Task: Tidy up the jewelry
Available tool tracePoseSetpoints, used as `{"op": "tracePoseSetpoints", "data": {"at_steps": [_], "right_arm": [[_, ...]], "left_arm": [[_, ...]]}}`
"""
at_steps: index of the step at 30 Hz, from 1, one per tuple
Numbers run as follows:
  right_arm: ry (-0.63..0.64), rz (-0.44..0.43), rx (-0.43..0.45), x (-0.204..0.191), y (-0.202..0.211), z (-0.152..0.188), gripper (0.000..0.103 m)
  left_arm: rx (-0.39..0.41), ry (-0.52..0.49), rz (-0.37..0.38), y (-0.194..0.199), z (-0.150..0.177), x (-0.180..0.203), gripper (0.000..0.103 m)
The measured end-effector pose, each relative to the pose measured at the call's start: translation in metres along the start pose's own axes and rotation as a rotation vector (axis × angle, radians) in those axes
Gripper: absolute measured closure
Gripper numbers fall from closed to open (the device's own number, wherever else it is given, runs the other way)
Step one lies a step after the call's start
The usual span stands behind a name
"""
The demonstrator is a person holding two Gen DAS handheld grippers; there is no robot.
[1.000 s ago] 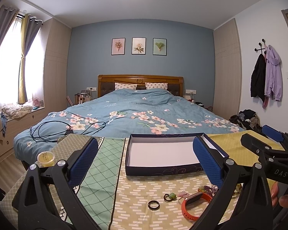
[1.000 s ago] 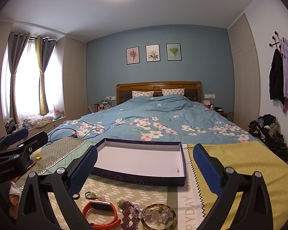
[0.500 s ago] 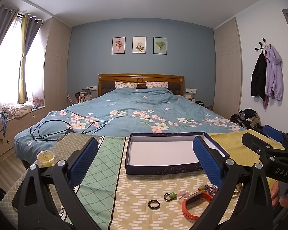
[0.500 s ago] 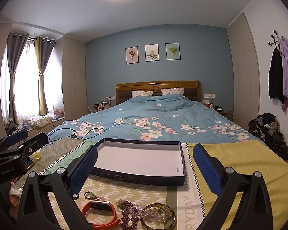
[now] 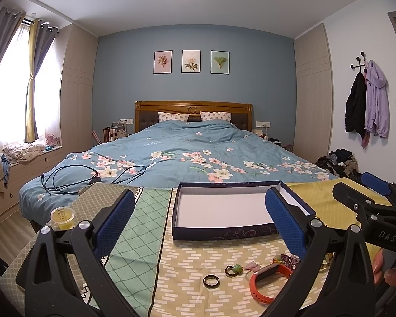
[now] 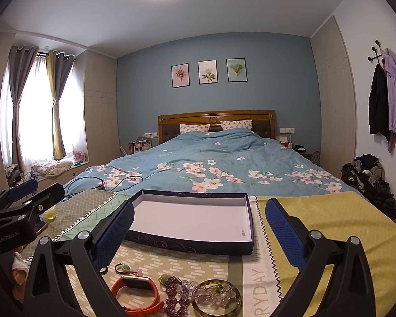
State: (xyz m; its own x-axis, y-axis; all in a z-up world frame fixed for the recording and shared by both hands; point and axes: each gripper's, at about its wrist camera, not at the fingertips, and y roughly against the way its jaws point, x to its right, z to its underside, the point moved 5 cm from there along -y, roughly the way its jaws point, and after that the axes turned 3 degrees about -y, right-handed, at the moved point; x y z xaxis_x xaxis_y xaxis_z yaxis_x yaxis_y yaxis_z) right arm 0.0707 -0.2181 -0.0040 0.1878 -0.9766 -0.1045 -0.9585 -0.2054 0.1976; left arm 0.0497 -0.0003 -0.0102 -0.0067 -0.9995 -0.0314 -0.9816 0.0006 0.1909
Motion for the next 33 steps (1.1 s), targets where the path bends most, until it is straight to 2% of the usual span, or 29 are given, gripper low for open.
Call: {"op": "tracePoseSetpoints", "data": {"at_steps": [33], "right_arm": [[-0.006,0.002,-0.014,0.0001,-0.0002,0.0018,0.007]], "left_arm": [[-0.016,-0.003,0.003,-0.0026,0.0018,0.0001,0.006]]}}
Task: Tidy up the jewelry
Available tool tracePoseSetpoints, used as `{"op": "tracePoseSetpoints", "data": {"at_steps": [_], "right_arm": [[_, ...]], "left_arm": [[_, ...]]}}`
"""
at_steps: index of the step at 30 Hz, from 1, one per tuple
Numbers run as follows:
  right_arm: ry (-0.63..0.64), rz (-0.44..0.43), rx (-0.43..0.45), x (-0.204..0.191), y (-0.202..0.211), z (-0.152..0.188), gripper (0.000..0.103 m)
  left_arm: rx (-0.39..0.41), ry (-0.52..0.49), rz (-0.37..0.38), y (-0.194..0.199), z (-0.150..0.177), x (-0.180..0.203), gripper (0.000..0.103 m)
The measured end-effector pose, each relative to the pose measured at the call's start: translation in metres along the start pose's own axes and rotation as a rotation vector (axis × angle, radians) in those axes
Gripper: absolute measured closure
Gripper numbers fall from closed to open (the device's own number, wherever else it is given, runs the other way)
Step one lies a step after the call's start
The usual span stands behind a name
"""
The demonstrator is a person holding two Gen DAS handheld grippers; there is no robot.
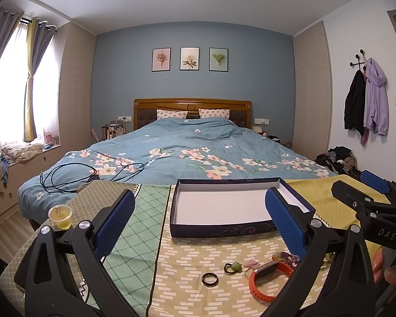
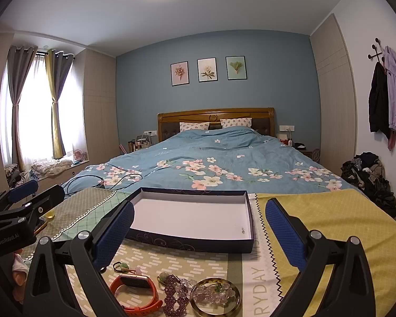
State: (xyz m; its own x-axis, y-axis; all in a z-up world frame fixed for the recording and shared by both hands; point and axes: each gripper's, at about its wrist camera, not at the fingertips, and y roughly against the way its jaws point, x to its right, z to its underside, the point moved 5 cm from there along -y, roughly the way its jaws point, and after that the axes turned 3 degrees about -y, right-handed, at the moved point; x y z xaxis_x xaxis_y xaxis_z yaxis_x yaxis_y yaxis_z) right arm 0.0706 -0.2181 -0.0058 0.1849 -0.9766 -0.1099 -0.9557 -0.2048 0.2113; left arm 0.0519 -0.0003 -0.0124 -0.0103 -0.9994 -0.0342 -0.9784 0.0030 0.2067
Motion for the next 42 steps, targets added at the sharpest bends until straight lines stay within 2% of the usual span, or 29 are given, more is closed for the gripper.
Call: {"op": "tracePoseSetpoints", "data": {"at_steps": [16,23,29,32,33,35,37,40,42], "right_arm": [[0.003,0.001,-0.010,-0.001,-0.001,0.002,0.007],[0.010,-0.004,-0.033,0.003,0.000,0.002,0.007],[0.039,-0.013,-0.145,0.018,-0.008,0.009,0.007],[0.044,-0.013,-0.236,0.028,-0.014,0.023,0.007],[0.041,-0.019,-0.278,0.031,-0.016,0.030,0.010],[0.045,-0.017,-0.330,0.036,-0.019,0.040,0.016],[0.048,-0.024,-0.384,0.039,-0.022,0.049,0.021],[0.035,-0.043,-0.451,0.043,-0.025,0.061,0.030],[0.018,-0.057,-0.494,0.046,-0.027,0.068,0.041]], "left_arm": [[-0.023,-0.006,0.011,-0.006,-0.001,0.001,0.006],[-0.061,-0.020,0.053,-0.014,0.006,0.003,0.006],[-0.148,-0.060,0.145,-0.027,0.023,0.011,0.006],[-0.215,-0.100,0.187,-0.037,0.035,0.021,0.010],[-0.234,-0.110,0.199,-0.040,0.039,0.025,0.016],[-0.278,-0.131,0.242,-0.046,0.047,0.033,0.020],[-0.310,-0.150,0.269,-0.051,0.055,0.040,0.029],[-0.356,-0.172,0.314,-0.057,0.068,0.052,0.033],[-0.376,-0.178,0.335,-0.059,0.074,0.054,0.035]]}}
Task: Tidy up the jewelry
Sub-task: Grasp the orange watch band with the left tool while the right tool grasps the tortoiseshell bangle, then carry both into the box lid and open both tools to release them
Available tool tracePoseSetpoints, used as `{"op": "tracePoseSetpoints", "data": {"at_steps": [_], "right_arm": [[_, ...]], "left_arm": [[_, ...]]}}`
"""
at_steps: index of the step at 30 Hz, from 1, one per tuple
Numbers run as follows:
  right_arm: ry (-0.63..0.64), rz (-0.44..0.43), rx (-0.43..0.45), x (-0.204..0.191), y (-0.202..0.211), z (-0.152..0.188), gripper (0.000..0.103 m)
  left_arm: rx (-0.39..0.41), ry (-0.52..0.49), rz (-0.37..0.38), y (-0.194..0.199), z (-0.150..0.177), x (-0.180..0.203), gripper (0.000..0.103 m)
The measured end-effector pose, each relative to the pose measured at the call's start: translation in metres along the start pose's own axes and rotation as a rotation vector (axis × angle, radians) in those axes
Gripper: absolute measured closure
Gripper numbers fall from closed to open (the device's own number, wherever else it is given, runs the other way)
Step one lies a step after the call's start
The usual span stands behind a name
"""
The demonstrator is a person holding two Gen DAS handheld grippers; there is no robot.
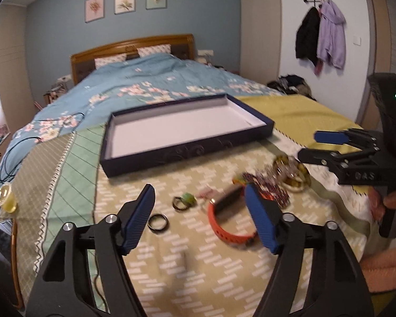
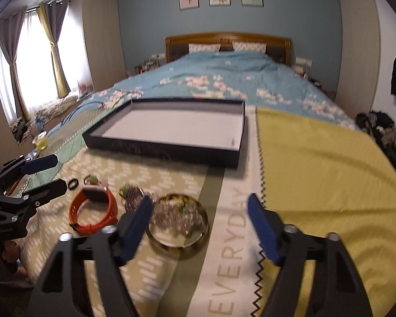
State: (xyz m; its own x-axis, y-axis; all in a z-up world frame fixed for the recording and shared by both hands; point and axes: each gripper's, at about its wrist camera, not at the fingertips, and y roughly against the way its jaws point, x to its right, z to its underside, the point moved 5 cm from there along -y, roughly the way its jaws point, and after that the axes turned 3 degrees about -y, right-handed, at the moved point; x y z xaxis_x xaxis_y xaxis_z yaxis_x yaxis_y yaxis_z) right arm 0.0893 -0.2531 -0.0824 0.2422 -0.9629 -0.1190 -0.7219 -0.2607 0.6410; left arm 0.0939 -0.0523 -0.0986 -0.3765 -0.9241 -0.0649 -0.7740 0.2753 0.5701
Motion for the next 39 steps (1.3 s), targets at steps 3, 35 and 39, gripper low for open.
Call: {"op": "tracePoseSetpoints", "data": {"at_steps": [3,35,39], "right_arm": [[-0.029,-0.027,-0.051,0.006,-0.008,0.004,0.062],[-0.110,-0.159,-0.122,0.021,-0.013,-0.009,0.098],[-0.111,-0.172,-0.089,0.020,-0.008,-0.024,0.098]], "left_arm": [[-0.028,-0.004,0.040,-0.006,0.006,0.008,0.044],[-0.244,0.098,0.172,-0.047,0.003,0.002,0.094],[-0.199,0.111,0.186,-0.038,-0.010,-0.006,0.094]]}}
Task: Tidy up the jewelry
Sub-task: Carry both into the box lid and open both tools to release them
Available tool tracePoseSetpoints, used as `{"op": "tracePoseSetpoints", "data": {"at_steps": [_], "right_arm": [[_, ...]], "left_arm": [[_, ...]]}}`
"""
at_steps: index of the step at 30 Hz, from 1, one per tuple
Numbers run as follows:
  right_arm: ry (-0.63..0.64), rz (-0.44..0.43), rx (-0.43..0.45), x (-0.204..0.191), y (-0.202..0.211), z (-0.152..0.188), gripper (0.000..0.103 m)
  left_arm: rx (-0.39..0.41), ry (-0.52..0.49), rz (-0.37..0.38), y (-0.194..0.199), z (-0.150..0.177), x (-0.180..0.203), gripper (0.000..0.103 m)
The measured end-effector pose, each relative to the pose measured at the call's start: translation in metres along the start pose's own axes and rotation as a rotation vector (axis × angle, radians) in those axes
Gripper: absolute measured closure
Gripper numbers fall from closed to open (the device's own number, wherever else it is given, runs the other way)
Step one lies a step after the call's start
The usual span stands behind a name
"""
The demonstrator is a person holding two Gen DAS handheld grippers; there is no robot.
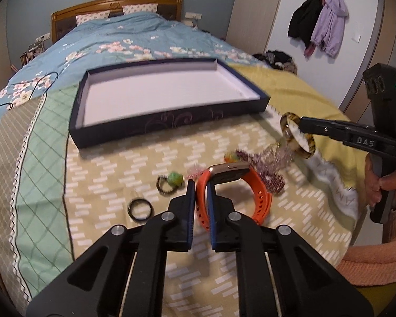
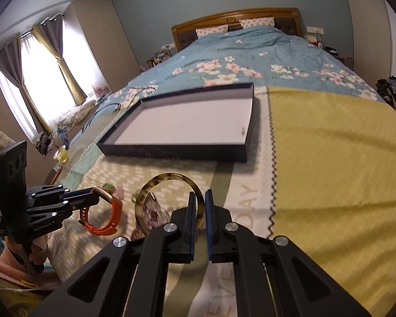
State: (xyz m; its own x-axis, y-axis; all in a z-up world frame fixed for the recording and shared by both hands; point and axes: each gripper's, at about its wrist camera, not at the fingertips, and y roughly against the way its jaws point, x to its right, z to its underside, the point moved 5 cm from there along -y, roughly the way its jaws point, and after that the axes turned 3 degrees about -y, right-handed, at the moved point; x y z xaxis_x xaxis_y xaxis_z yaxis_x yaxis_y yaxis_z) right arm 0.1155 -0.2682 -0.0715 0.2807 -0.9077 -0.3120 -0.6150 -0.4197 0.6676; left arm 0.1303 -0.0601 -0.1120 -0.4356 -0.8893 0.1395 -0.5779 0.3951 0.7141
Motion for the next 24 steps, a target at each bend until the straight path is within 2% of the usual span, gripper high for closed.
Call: {"op": "tracePoseSetpoints", "data": {"at_steps": [7,14,19,24], "right_arm": [[0.052,0.000,0.048,-0.009,-0.007,-0.039,0.098],[0.084,0.027,0.063,-0.008,-0.036,-0.088,0.098],[0.066,0.048,0.055,0.000,-0.063,-0.115,0.098],[0.059,0.083,0.025,0.005,-0.099,-0.137,0.098]], "left_arm": [[0.064,0.002,-0.021,0.018,-0.032,-0.015,0.094],[0.114,0.029,-0.074,0.023,-0.076,-0.046,0.094],[0.122,0.059,-0.097,0.010,-0.108,-0.067,0.094],[0.095,0.090,-0.104,-0.021,-0.138,-0.089,0.094]]}}
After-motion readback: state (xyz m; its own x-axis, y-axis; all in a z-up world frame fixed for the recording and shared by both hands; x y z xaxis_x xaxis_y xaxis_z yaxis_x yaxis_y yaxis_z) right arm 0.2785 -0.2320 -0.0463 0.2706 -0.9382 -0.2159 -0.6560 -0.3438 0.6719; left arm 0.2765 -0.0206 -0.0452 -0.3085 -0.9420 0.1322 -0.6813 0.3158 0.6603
